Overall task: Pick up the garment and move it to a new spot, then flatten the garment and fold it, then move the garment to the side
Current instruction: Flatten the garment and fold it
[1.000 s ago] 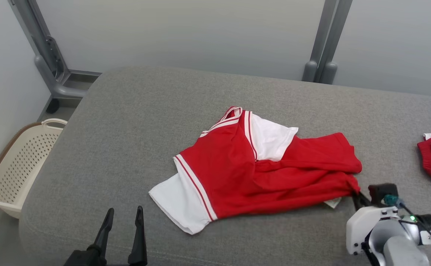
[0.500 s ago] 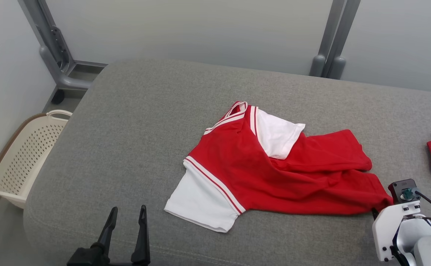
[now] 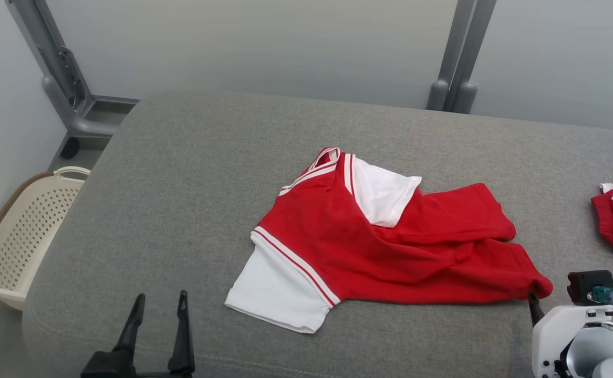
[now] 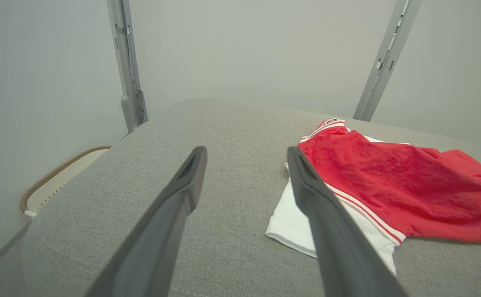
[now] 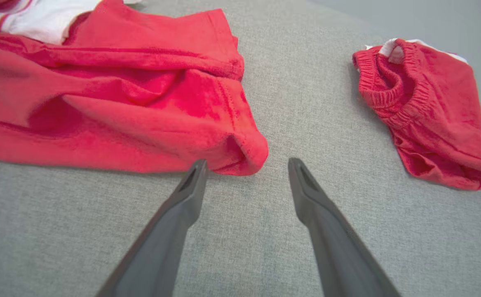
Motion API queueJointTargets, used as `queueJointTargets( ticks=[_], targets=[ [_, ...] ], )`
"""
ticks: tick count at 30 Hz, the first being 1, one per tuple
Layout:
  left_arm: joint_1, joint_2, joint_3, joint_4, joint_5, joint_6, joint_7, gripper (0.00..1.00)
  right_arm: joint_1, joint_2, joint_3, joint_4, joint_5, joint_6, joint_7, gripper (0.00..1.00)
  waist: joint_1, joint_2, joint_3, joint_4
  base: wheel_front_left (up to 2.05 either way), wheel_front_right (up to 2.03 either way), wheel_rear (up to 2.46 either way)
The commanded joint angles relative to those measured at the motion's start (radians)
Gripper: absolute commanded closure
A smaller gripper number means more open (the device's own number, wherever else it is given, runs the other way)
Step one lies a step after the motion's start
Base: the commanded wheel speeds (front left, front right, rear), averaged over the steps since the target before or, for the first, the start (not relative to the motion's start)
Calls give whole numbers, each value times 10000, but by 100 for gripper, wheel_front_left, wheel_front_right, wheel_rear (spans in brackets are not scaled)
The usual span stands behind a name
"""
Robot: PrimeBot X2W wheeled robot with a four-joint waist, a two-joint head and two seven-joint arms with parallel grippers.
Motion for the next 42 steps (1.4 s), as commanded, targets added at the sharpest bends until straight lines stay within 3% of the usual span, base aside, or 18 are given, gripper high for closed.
queueJointTargets(
  ticks=[1,5,17,28,33,42],
  targets=[
    [-88,39,124,7,-62,155,-8,0,159,119,-129,-281,74,-16,-292,0,0,0,-83,-139,0,0,0],
    [3,-53,439,38,-415,456,-4,0,393,525,-299,-847,276,-16,-1100,0,0,0,-175,-374,0,0,0],
    [-68,146,611,479,-626,543,150,0,641,698,854,-1027,1075,-16,-3832,0,0,0,-630,-819,0,0,0],
    [207,531,291,811,-227,348,63,0,785,694,1295,-434,1658,-16,-4696,0,0,0,-1026,-1089,0,0,0],
    [449,656,90,912,-214,65,40,0,849,695,1645,-117,1966,-16,-4689,0,0,0,-1140,-1252,0,0,0],
    [447,624,45,985,-313,103,12,0,810,697,1631,-40,2003,-16,-4562,0,0,0,-1105,-1378,0,0,0]
  ],
)
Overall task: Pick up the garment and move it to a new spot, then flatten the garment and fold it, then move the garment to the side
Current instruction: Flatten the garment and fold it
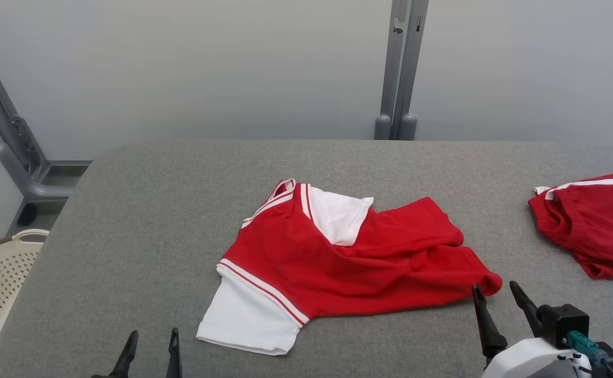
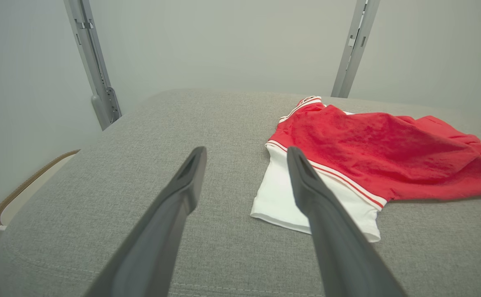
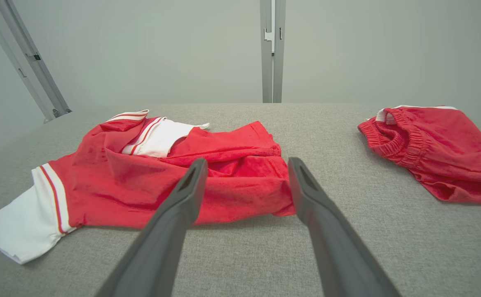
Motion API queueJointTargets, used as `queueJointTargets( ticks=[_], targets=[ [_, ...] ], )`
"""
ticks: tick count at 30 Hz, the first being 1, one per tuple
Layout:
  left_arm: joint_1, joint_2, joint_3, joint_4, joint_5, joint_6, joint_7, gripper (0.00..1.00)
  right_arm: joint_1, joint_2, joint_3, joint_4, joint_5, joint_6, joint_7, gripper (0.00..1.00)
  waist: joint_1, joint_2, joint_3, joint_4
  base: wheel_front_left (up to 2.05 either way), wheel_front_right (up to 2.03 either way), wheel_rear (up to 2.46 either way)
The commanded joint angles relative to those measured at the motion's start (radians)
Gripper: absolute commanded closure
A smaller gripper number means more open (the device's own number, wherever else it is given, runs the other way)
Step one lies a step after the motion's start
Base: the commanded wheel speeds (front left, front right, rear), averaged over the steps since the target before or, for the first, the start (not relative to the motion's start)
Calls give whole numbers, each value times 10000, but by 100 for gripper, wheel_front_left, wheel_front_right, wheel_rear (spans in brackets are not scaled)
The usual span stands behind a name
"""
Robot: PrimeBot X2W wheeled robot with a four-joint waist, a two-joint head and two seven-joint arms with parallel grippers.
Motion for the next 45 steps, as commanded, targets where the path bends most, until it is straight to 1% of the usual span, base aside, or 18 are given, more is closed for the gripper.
queueJointTargets(
  ticks=[1,5,10,13,18,19,23,25,28,36,41,45],
  targets=[
    [-29,31,-3,5,-58,34,-57,0,3,-18,-3,1,46,-16,31,0,0,-1,37,-16,0,0,0],
    [-111,46,-41,102,-89,32,-42,0,-68,-18,84,-25,98,-16,91,0,0,-1,70,-32,0,0,0],
    [-284,123,-162,308,-115,-27,366,0,-82,-18,46,63,42,-16,338,0,0,-1,118,-9,0,0,0],
    [-495,234,-320,488,5,-65,802,0,-186,-18,10,147,-303,-16,805,0,0,-1,190,-9,0,0,0],
    [-1225,332,-607,1092,54,-238,1678,0,-428,-16,-185,339,-1194,-16,1749,0,0,-1,389,20,0,0,0],
    [-1225,332,-607,1092,54,-238,1678,0,-428,-16,-185,339,-1194,-16,1749,0,0,-1,389,20,0,0,0],
    [-1951,323,-925,1835,114,-474,2308,0,-782,-19,-312,731,-1769,-16,2252,0,0,-1,602,1,0,0,0],
    [-2268,271,-1010,2296,70,-517,2638,0,-931,-19,-345,991,-1986,-16,2434,0,0,-1,695,-34,0,0,0],
    [-2784,180,-1062,2913,-4,-477,3131,0,-1217,-76,-395,1277,-2190,-16,2444,0,0,-1,840,-95,0,0,0],
    [-3644,15,-888,4138,-346,-242,3944,0,-1749,-192,-390,1759,-2362,-16,2267,0,0,-1,1220,-333,0,0,0],
    [-4132,-3,-815,4731,-497,-284,3903,0,-2030,-222,-272,2016,-2409,-16,2149,0,0,-1,1434,-443,0,0,0],
    [-4538,19,-953,5229,-418,-310,4147,0,-2273,-272,-124,2213,-2455,-16,2109,0,0,-1,1648,-526,0,0,0]
  ],
)
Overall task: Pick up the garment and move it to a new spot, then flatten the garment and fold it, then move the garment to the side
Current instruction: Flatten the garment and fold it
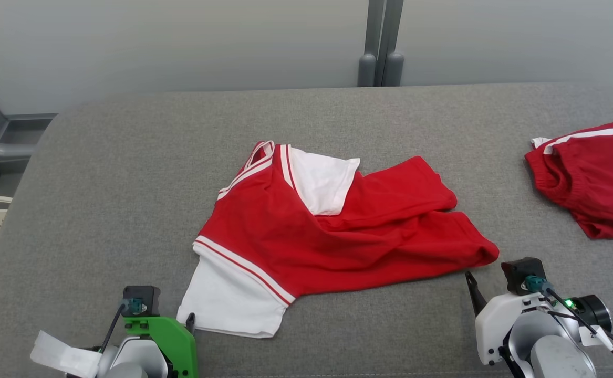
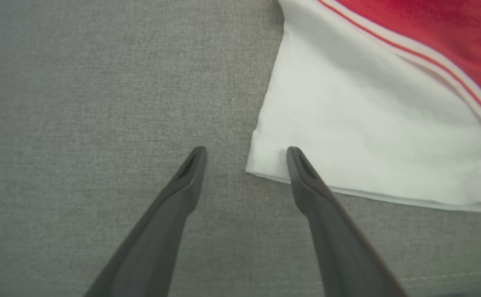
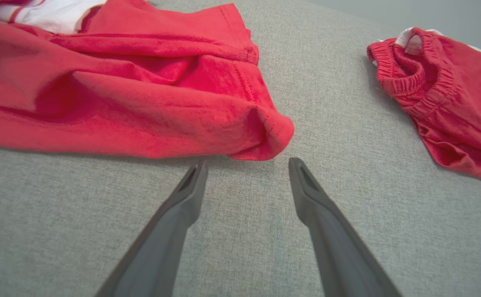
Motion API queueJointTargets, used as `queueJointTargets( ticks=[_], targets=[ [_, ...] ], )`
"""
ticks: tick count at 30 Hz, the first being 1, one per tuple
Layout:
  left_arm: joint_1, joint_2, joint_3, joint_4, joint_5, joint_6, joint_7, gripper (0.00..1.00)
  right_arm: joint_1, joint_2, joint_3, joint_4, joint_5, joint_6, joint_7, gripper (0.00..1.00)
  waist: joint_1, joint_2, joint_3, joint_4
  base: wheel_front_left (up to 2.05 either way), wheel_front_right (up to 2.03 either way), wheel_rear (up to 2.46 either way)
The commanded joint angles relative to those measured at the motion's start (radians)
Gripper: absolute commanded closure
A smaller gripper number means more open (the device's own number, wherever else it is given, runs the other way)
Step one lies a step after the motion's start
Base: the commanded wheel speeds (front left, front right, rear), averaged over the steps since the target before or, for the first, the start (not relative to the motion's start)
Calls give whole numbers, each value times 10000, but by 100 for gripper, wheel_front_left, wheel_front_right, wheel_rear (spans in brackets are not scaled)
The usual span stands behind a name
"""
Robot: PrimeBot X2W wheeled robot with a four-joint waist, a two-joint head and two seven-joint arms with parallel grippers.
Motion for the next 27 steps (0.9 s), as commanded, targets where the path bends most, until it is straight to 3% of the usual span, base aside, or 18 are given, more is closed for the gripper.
queueJointTargets(
  ticks=[1,6,8,9,10,11,18,27],
  targets=[
    [-274,38,-80,147,100,31,105,0,-180,-75,20,75,-65,-16,-68,0,0,-1,162,-69,0,0,0],
    [-601,-56,-170,519,150,181,58,0,-552,-137,18,367,-164,-16,-147,0,0,-1,440,-65,0,0,0],
    [-699,-97,-279,671,200,131,94,31,-688,-164,-38,568,-326,-16,-60,0,0,-1,531,-48,0,0,0],
    [-739,-139,-324,736,203,107,122,59,-748,-178,-82,681,-436,-16,-28,0,0,-1,568,-29,0,0,0],
    [-774,-178,-367,793,192,78,134,75,-814,-177,-137,779,-531,-16,-15,0,0,-1,603,3,0,0,0],
    [-794,-207,-422,837,191,44,139,100,-887,-169,-224,878,-611,-16,-31,0,0,-1,635,37,0,0,0],
    [-841,-379,-644,1051,63,-94,199,100,-1325,-76,-383,1717,-1089,-16,-361,0,0,-1,753,237,0,0,0],
    [-1059,-343,-747,1087,34,-87,-37,100,-1925,-5,-343,2895,-794,-16,-811,0,0,-1,886,439,0,0,0]
  ],
)
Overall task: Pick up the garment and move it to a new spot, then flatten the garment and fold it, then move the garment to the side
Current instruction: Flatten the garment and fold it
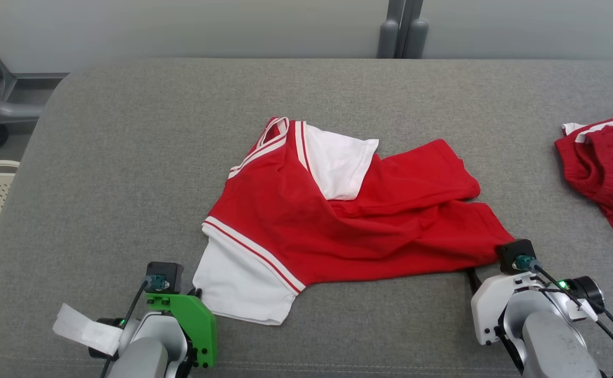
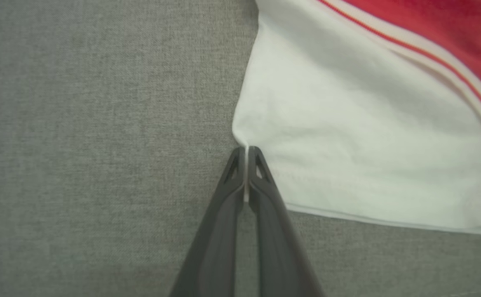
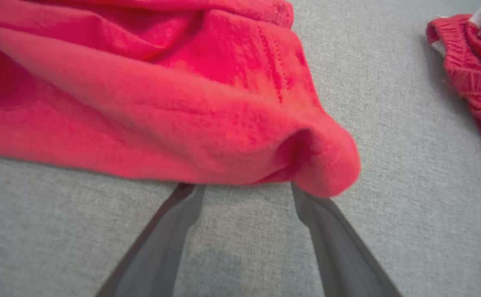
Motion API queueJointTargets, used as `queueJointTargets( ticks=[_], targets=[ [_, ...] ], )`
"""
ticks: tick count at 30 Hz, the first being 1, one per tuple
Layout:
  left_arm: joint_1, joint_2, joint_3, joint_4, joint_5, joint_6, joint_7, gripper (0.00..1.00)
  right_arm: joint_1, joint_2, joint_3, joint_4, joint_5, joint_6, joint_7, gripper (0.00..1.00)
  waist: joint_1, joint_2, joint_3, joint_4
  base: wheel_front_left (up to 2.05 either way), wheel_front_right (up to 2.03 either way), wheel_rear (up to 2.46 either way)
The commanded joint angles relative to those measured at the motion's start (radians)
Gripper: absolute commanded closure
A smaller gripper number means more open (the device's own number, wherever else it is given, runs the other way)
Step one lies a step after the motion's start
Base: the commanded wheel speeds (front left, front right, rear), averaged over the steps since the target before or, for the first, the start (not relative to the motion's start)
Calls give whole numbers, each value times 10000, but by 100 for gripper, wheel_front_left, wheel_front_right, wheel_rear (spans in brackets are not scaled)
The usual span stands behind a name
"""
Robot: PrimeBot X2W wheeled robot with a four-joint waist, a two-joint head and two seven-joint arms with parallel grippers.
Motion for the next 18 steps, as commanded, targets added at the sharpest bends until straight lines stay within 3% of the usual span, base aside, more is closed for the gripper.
queueJointTargets(
  ticks=[1,5,6,7,8,18],
  targets=[
    [-14,29,-22,153,-7,7,13,100,-99,10,-25,96,23,-16,-75,0,0,-1,27,30,0,0,0],
    [-95,53,-35,114,-45,42,-92,100,-250,65,-102,483,145,-16,-332,0,0,-1,91,86,0,0,0],
    [-103,58,-44,115,-52,50,-100,100,-291,78,-134,557,190,-16,-408,25,0,-1,97,93,0,0,0],
    [-111,61,-49,116,-65,56,-116,100,-322,89,-162,631,205,-16,-484,69,0,-1,101,99,0,0,0],
    [-109,63,-57,118,-82,63,-137,100,-345,91,-184,699,183,-16,-526,100,0,-1,93,103,0,0,0],
    [353,-53,310,-682,-674,-50,-944,100,-51,-185,-106,528,352,-16,-845,100,0,-1,-381,111,0,0,0]
  ],
)
